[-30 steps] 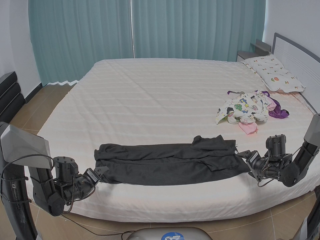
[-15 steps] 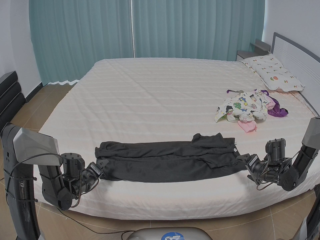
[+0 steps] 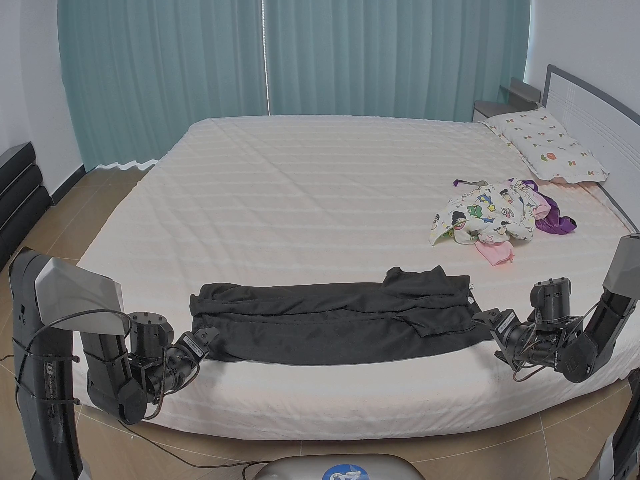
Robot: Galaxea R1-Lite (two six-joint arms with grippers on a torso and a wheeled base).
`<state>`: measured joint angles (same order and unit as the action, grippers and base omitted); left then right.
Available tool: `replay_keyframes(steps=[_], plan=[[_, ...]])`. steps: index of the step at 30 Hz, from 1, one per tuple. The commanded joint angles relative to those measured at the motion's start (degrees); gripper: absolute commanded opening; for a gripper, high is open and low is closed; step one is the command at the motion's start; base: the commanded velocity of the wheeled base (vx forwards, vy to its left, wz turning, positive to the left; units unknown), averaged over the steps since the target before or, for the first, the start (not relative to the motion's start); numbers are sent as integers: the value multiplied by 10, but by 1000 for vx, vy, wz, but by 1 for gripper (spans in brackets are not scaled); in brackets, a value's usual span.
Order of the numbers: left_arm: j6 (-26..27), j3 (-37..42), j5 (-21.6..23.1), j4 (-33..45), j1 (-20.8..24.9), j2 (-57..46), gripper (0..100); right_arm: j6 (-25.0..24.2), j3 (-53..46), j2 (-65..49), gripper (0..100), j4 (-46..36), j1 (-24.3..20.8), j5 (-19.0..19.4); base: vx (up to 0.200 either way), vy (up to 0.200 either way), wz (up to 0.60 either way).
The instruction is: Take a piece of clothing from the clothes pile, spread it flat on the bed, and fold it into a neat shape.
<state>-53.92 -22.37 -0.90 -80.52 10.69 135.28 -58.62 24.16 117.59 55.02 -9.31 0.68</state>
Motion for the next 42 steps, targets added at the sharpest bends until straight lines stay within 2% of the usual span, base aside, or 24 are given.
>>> replay_keyframes(steps=[1, 6, 13, 23, 29, 39, 40, 42], plan=[[0, 6, 0, 0, 7, 1, 0, 0, -2, 1, 100, 0, 0, 0, 0, 0, 0], [0, 15, -3, 0, 9, 1, 0, -1, -3, -1, 100, 0, -2, 0, 0, 0, 0], [51, 33, -9, 2, -36, -16, 0, 0, -9, -4, 100, 1, -2, 0, 0, 0, 0], [53, 36, -10, 4, -44, -24, 0, 0, -9, -1, 100, 0, -3, 0, 0, 0, 0], [94, 51, -11, 6, -46, -18, 0, -1, -10, 4, 100, 0, -2, 0, 0, 0, 0], [99, 47, -13, 2, -56, -6, 0, 2, -10, 13, 100, 0, -4, 0, 0, 0, 0], [99, 47, -13, 1, -56, -5, 100, 2, -10, 13, 100, 0, -4, 0, 0, 0, 0], [99, 46, -13, 0, -56, 2, 100, 1, -11, 12, 100, 0, -4, 0, 0, 0, 0]])
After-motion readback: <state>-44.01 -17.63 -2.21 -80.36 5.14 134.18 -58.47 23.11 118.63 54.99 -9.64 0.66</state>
